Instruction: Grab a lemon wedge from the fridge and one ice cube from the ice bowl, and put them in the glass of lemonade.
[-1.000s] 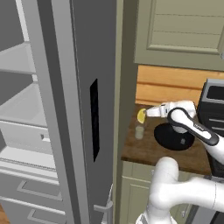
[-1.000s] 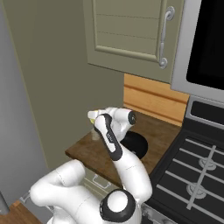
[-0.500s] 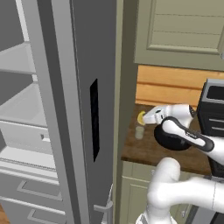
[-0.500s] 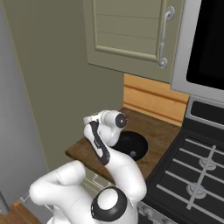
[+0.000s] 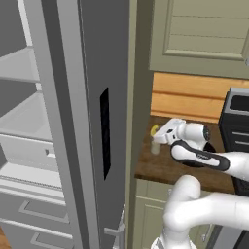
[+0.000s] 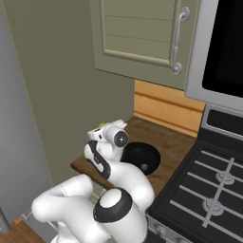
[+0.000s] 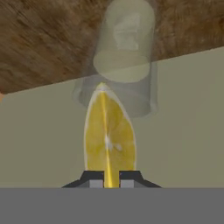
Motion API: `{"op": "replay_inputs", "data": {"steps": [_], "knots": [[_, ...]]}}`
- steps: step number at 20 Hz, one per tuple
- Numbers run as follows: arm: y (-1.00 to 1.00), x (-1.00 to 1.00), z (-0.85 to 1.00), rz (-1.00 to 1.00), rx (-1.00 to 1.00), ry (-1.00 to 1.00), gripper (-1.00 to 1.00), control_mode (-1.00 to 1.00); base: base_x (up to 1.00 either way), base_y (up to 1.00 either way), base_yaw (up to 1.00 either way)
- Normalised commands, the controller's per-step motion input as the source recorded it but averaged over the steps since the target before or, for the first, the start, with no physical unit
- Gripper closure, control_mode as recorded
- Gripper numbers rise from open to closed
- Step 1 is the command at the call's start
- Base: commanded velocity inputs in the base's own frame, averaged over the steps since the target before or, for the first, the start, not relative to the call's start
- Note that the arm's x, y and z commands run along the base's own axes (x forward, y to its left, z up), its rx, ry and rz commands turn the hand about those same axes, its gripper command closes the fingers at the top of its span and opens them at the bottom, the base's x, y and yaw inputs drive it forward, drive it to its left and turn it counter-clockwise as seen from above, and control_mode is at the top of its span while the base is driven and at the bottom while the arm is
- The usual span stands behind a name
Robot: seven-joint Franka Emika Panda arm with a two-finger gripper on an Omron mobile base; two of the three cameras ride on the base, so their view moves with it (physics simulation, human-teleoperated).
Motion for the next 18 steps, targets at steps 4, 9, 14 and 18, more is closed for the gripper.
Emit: {"op": "replay_inputs", "data": {"steps": [4, 9, 14, 18], "knots": [[-0.12, 0.0, -0.02, 0.0, -0.07, -0.05, 1.0, -1.0, 0.0, 0.0, 0.0], [-0.18, -0.01, 0.0, 0.0, -0.06, -0.03, -1.0, -1.0, 0.0, 0.0, 0.0], [-0.28, -0.18, 0.17, 0.0, -0.04, -0.06, -1.0, -1.0, 0.0, 0.0, 0.0], [-0.11, -0.13, 0.35, 0.0, -0.05, -0.05, -1.0, -1.0, 0.0, 0.0, 0.0]]}}
